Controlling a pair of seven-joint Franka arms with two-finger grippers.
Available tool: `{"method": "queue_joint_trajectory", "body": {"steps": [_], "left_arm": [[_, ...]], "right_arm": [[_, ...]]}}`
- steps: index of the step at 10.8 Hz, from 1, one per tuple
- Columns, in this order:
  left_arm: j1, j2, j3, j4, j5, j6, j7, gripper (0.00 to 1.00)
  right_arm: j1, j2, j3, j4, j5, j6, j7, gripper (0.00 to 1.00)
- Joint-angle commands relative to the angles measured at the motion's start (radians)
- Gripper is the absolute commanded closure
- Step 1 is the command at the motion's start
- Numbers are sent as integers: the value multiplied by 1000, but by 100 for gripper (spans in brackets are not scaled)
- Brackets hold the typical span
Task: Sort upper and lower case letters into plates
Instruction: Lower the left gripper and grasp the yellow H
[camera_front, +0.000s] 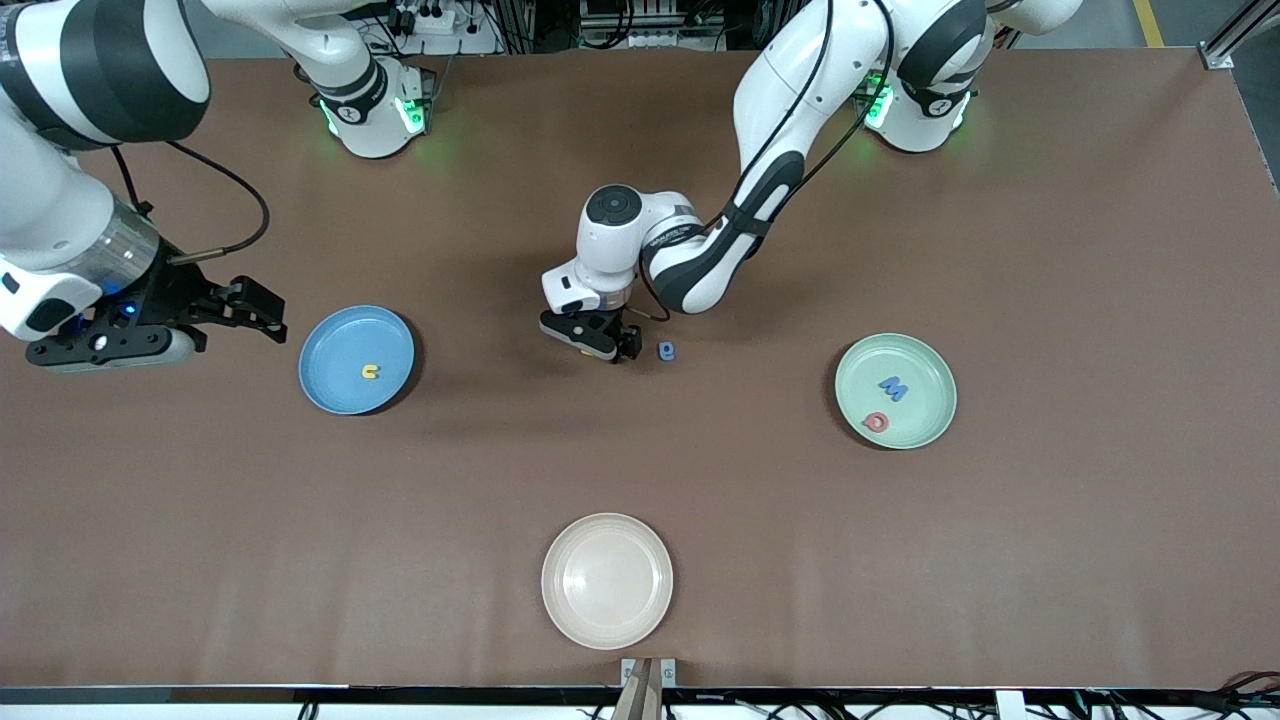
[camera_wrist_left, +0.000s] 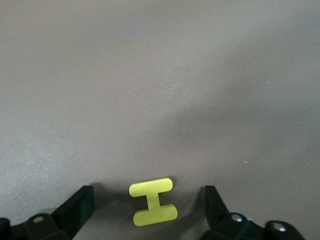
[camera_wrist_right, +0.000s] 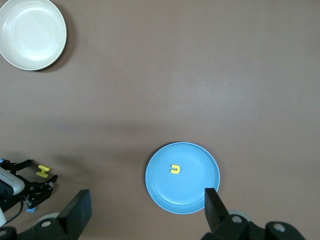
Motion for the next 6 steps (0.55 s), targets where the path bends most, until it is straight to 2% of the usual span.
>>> {"method": "queue_joint_trajectory", "body": {"steps": [1,2,4,5,6], "left_arm": [[-18,14,10,18,19,0,-42,32],[-19,12,10,19,17,-3,-43,45],[-18,11,10,19,11,-6,-45,56],[-19,6,10,19,-7,-36,-45,70],[-25,3,10,22,-21,-72,-45,80]], "right_arm": [[-4,2,13,23,20,-13,3,0],[-4,2,14,23,20,-13,5,0],[-6,0,14,23,20,-14,3,0],[-6,-1,13,24,21,-14,2,0],[-7,-3,13,26,23,-14,2,0]]}}
